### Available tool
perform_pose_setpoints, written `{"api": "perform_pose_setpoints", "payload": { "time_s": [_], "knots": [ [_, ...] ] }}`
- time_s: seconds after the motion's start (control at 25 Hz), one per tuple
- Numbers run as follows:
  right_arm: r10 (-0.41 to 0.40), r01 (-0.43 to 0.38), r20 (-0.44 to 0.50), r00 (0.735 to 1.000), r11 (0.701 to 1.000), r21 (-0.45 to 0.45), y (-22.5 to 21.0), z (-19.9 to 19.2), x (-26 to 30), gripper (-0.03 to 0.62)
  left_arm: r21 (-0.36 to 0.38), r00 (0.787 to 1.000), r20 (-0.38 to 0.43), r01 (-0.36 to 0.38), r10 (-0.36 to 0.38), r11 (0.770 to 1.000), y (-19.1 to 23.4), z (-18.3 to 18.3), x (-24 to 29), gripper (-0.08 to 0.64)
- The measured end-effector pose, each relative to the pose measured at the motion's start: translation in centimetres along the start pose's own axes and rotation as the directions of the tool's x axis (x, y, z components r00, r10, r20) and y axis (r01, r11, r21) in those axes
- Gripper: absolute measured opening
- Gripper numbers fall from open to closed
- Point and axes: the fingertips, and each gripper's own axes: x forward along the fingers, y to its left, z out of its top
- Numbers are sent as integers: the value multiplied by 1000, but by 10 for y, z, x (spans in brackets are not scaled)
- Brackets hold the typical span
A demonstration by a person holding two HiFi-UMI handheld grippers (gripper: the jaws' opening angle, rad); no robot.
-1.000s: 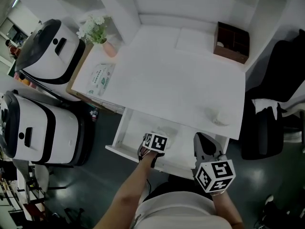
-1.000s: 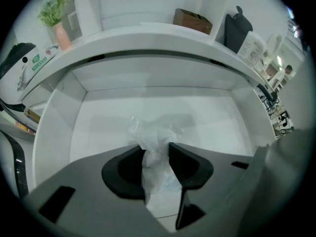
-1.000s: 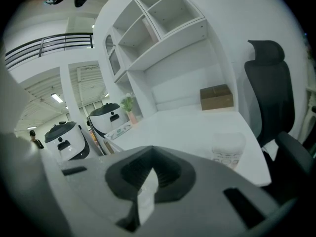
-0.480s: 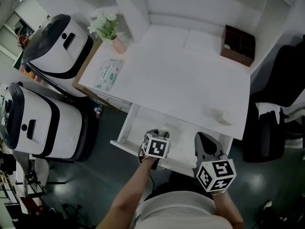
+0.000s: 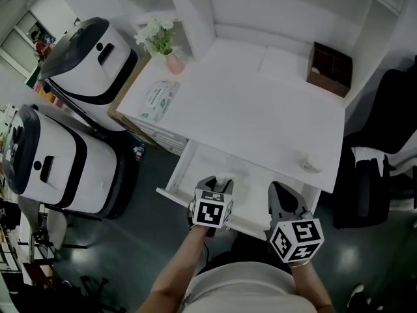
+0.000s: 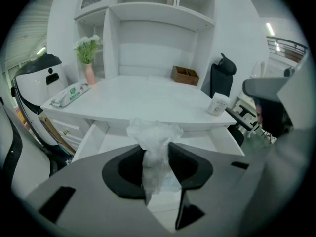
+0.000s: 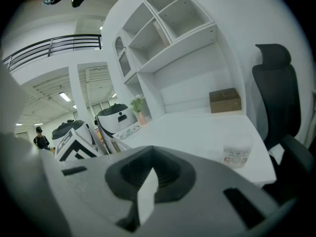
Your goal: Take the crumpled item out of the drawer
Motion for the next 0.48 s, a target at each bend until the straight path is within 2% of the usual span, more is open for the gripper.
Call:
{"api": "perform_pose_setpoints", "payload": {
  "time_s": [0.2, 0.48],
  "knots": [
    [4, -4, 9, 1000, 1000, -9, 5, 1, -4, 2, -8, 995, 103, -4, 5, 1000, 5, 19, -31, 135],
    [10, -10, 17, 1000, 999, -31, 12, 3, -9, 2, -45, 974, 227, -16, 25, 999, 13, 34, -70, 135]
  ]
}}
